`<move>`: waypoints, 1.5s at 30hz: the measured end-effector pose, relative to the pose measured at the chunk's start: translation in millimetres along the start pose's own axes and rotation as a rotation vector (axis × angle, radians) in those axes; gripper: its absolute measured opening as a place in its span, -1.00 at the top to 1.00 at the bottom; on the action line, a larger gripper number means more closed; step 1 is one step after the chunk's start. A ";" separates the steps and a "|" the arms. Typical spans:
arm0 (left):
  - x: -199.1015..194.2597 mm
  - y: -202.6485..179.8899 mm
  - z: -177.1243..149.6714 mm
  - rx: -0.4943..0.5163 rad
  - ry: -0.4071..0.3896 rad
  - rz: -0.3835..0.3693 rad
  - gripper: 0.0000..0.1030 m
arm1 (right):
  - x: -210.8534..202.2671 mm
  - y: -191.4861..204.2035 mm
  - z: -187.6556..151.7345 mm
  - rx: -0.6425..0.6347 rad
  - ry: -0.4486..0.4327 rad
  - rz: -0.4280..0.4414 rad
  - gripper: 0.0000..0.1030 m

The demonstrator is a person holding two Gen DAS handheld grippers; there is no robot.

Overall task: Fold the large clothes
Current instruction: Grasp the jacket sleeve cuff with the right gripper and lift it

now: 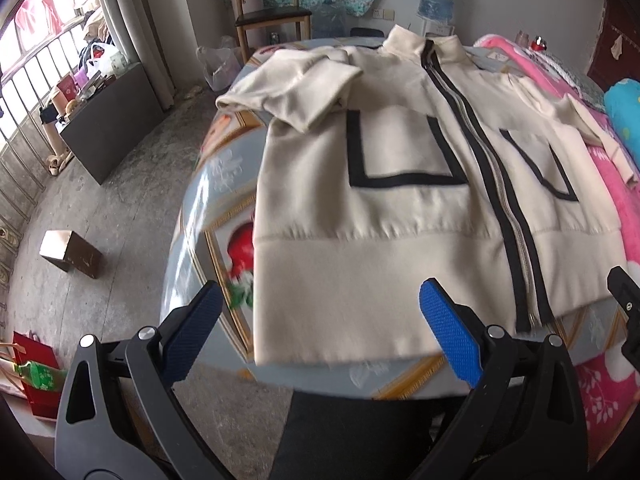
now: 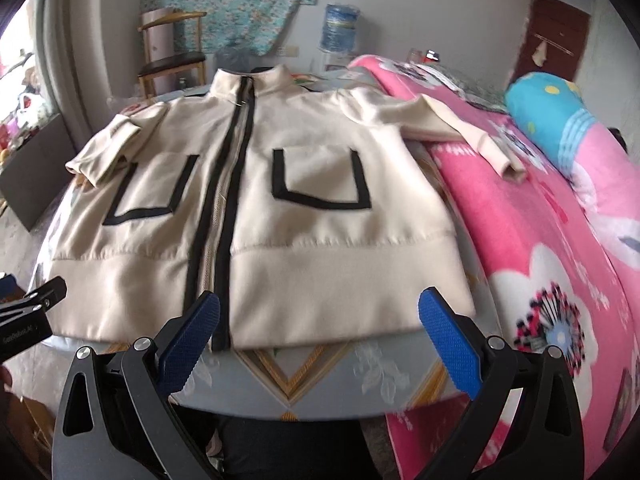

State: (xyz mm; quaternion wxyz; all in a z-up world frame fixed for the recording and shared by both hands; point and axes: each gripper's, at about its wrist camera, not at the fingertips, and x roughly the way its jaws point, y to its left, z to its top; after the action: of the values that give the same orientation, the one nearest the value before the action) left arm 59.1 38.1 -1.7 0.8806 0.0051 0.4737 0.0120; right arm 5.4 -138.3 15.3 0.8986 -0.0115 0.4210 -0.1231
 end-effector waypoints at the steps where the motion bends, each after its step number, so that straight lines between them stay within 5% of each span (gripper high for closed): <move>1: 1.5 2.8 3.5 -0.005 -0.006 -0.002 -0.85 | 4.5 0.6 7.4 -0.017 0.000 0.023 -0.89; 6: 8.5 24.3 24.7 -0.047 -0.069 -0.081 -0.85 | 21.1 7.2 48.0 -0.043 -0.015 0.212 -0.89; 10: 16.1 37.6 40.3 -0.046 -0.113 -0.162 -0.85 | 43.4 21.9 104.0 0.000 0.012 0.488 -0.89; 15: 33.3 50.1 60.2 -0.067 -0.100 -0.205 -0.85 | 99.8 68.1 168.9 0.065 0.176 0.865 -0.89; 20: 66.8 48.0 78.3 -0.019 -0.084 -0.193 -0.85 | 178.3 138.4 197.4 0.119 0.377 1.029 -0.89; 23: 94.1 45.8 85.1 -0.010 -0.018 -0.187 -0.85 | 222.9 169.1 199.2 0.160 0.478 1.016 -0.77; 29: 128.5 41.5 92.9 -0.008 0.056 -0.159 -0.85 | 245.9 202.1 189.0 0.171 0.512 0.990 -0.04; 33: 136.2 36.1 96.4 0.028 0.064 -0.108 -0.85 | 238.2 213.0 192.4 0.090 0.480 0.936 0.84; 39: 137.2 36.2 95.4 0.049 0.041 -0.091 -0.85 | 192.5 189.4 243.1 0.066 0.340 0.984 0.90; 45: 134.9 36.7 93.3 0.053 0.031 -0.091 -0.85 | 142.6 84.1 314.5 0.207 0.114 1.032 0.90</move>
State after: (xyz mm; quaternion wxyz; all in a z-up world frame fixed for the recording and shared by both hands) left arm 210.7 78.5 -62.1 0.8723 0.0066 0.4872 -0.0407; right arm 349.8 -115.9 100.3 0.8146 0.2927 0.4057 0.2936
